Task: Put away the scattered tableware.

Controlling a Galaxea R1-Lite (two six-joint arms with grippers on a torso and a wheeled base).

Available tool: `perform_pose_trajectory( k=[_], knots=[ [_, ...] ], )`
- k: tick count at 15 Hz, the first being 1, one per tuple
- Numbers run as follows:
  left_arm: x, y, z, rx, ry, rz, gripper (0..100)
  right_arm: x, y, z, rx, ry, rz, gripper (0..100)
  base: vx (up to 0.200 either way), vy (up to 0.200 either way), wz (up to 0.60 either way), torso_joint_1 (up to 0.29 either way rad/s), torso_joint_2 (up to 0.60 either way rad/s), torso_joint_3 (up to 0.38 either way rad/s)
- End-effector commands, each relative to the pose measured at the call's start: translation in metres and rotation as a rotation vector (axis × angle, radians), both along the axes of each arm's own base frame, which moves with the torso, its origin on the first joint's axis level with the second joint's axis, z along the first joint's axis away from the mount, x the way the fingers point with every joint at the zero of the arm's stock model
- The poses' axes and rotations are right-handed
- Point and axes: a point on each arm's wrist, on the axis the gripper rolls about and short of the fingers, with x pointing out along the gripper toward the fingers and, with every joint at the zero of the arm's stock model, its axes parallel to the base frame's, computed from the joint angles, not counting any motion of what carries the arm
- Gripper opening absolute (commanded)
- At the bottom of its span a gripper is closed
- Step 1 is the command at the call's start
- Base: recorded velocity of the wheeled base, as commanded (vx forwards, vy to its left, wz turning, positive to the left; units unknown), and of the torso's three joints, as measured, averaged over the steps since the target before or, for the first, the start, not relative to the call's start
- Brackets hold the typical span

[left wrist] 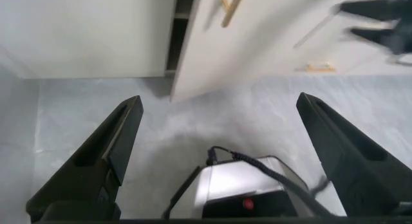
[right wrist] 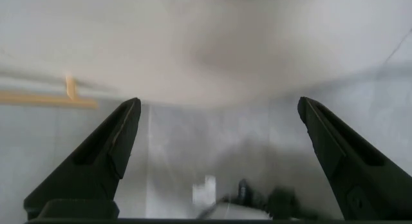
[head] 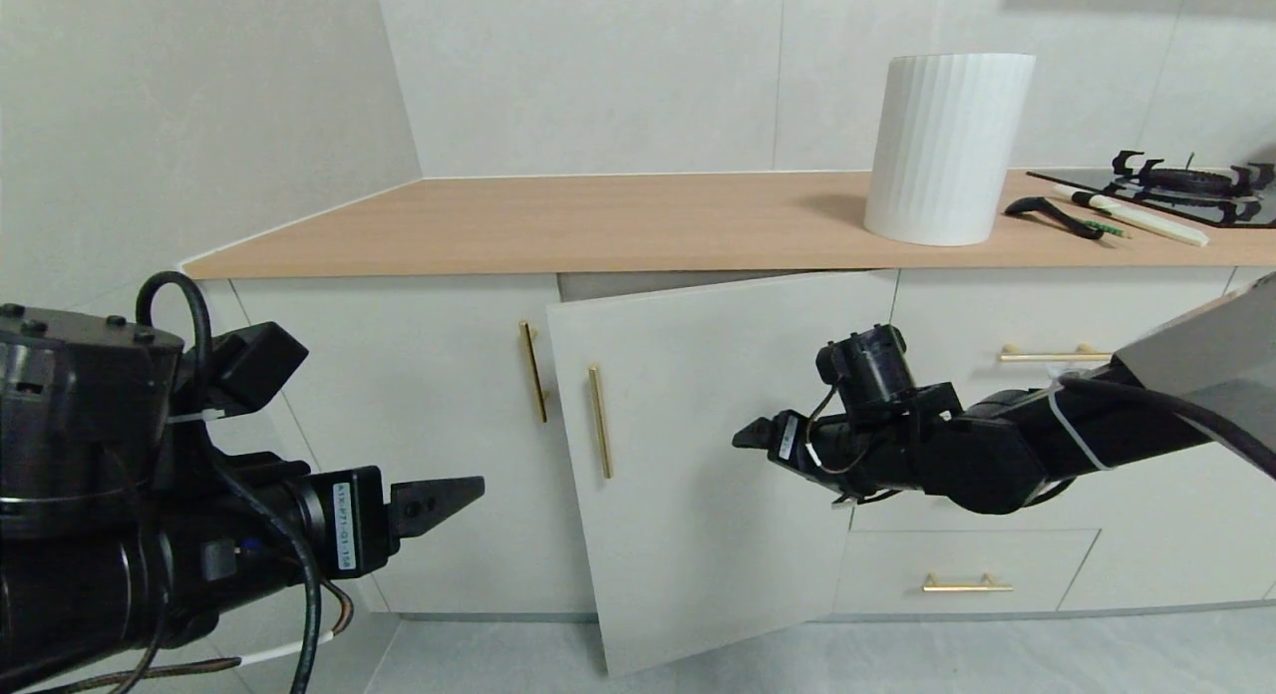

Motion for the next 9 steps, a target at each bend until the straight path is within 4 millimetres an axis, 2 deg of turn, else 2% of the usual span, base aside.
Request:
perform_pose_trajectory(
  k=[1, 3, 6, 9],
  knots=[
    [-0.001, 0.0, 0.0, -0.001, -0.001, 0.0, 100, 0.004, 0.001, -0.004, 0.002, 0.019, -0.017, 100, 0.0, 0.0, 0.0, 0.0, 0.0, 0.0],
    [-0.001, 0.0, 0.0, -0.001, -0.001, 0.0, 100, 0.007, 0.002, -0.006, 0.011, 0.024, -0.026, 100, 0.0, 0.0, 0.0, 0.0, 0.0, 0.0],
    [-0.001, 0.0, 0.001, -0.002, -0.003, 0.0, 100, 0.026, 0.01, -0.019, 0.066, 0.051, -0.091, 100, 0.0, 0.0, 0.0, 0.0, 0.0, 0.0],
    [-0.001, 0.001, 0.001, -0.003, -0.005, 0.0, 100, 0.045, 0.004, -0.026, 0.109, 0.062, -0.158, 100, 0.0, 0.0, 0.0, 0.0, 0.0, 0.0]
  ],
)
